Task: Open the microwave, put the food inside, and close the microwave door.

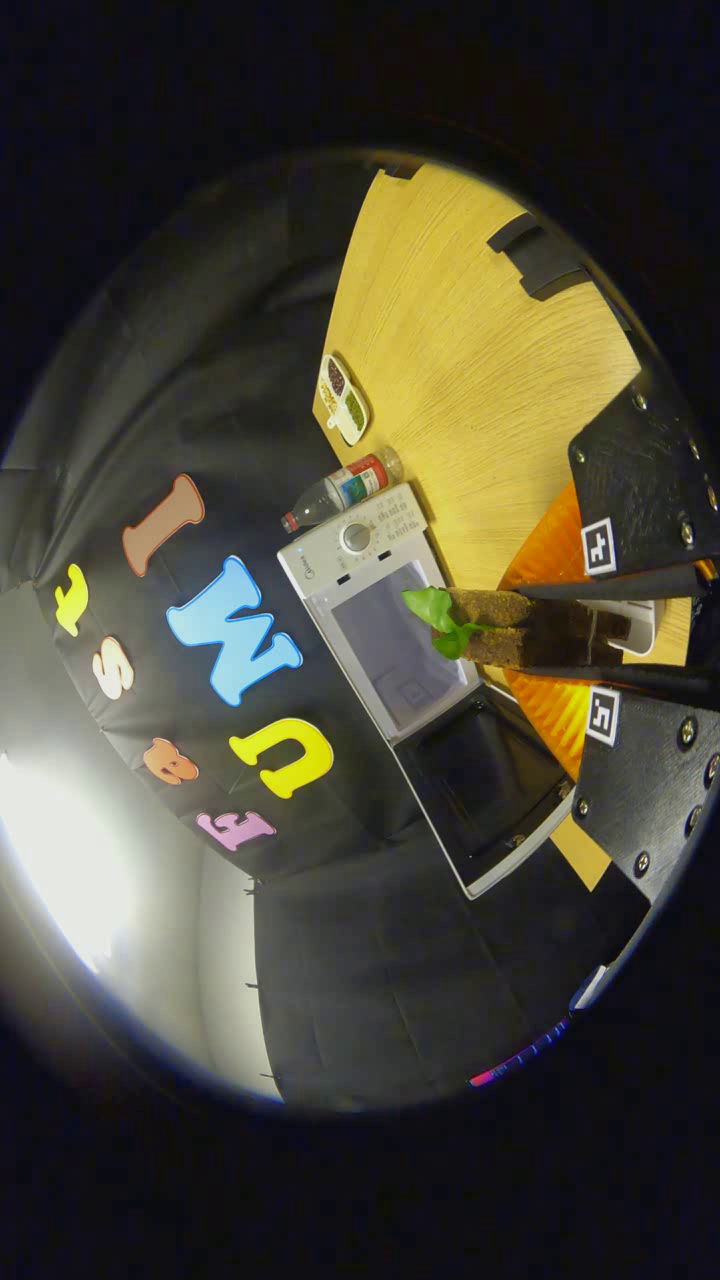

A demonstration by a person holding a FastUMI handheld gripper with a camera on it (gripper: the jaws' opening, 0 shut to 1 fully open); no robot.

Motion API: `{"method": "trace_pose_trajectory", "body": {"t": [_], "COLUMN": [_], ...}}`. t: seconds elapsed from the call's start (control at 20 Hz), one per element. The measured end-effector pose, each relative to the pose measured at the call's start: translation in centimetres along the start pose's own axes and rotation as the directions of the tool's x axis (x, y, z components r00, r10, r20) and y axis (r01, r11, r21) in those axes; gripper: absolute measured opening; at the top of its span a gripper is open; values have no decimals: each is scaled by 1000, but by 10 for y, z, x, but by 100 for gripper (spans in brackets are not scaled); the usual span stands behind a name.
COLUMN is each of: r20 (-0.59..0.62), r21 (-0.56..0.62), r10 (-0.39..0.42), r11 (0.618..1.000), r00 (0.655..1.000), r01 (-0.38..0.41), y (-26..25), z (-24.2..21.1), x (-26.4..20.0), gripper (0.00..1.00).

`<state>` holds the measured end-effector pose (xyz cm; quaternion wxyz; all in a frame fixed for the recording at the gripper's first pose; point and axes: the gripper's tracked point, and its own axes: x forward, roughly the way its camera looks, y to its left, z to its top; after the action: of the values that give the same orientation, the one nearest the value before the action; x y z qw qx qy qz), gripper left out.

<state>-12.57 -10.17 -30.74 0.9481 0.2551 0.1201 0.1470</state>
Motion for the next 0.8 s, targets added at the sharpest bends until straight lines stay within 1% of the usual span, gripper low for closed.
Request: {"method": "trace_pose_trajectory", "body": {"t": [0.2, 0.3, 0.4, 0.55, 0.65, 0.8], "r20": [22, -2, -48, -114, -156, -204], "r21": [9, 25, 42, 9, 41, 95], "r10": [68, 83, 96, 93, 116, 99], "r11": [998, 996, 995, 996, 993, 992], "r00": [997, 997, 994, 989, 981, 974], "r01": [-68, -82, -94, -93, -111, -81], "y": [31, 40, 46, 42, 40, 26], "z": [38, 47, 47, 47, 41, 36], "x": [47, 77, 109, 156, 189, 238], "gripper": [26, 26, 26, 26, 26, 26]}}
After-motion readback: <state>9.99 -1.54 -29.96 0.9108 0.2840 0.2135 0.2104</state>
